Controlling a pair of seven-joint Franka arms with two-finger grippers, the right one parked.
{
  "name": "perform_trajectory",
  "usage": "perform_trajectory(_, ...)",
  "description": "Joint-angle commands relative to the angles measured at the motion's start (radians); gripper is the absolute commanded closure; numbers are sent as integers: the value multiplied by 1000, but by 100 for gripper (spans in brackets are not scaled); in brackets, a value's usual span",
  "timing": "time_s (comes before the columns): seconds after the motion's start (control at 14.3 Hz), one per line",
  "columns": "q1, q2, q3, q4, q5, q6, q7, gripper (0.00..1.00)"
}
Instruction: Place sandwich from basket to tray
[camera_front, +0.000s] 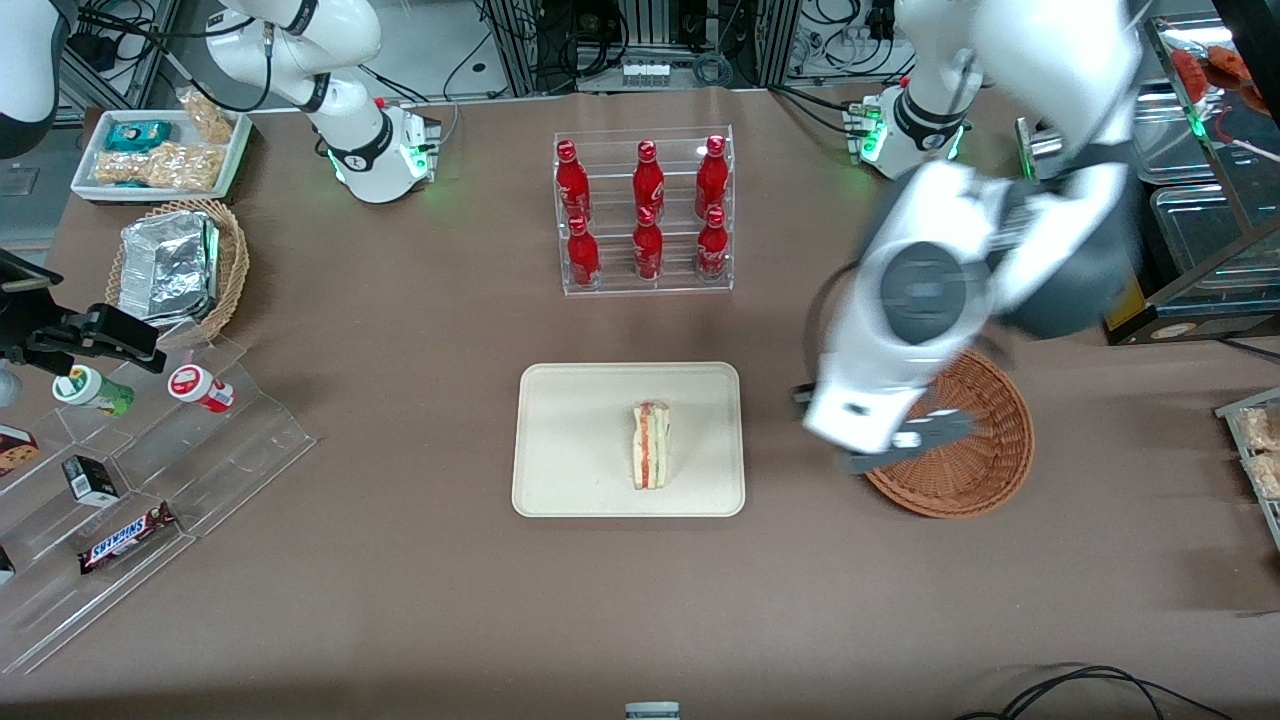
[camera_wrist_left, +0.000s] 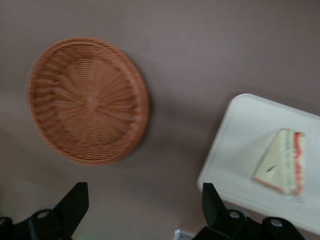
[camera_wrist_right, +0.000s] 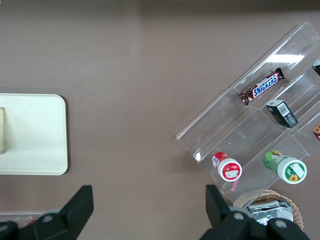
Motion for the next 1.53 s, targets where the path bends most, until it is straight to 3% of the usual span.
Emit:
perform_trajectory(0.0,151,-190,-11,-186,-28,-77,163,0)
perform_trajectory(0.42,323,-282,-8,-177,-29,-200,372,0)
perform_trajectory(0.63,337,-347,-8,-198,-39,-159,412,0)
perform_trajectory(0.91,340,-530,-3,-434,-63,-2,526,0)
perform_trajectory(1.26,342,-512,3,-354,-66,-71,546,0)
perform_trajectory(1.47,376,-494,3,-335,-140,-73,541,0)
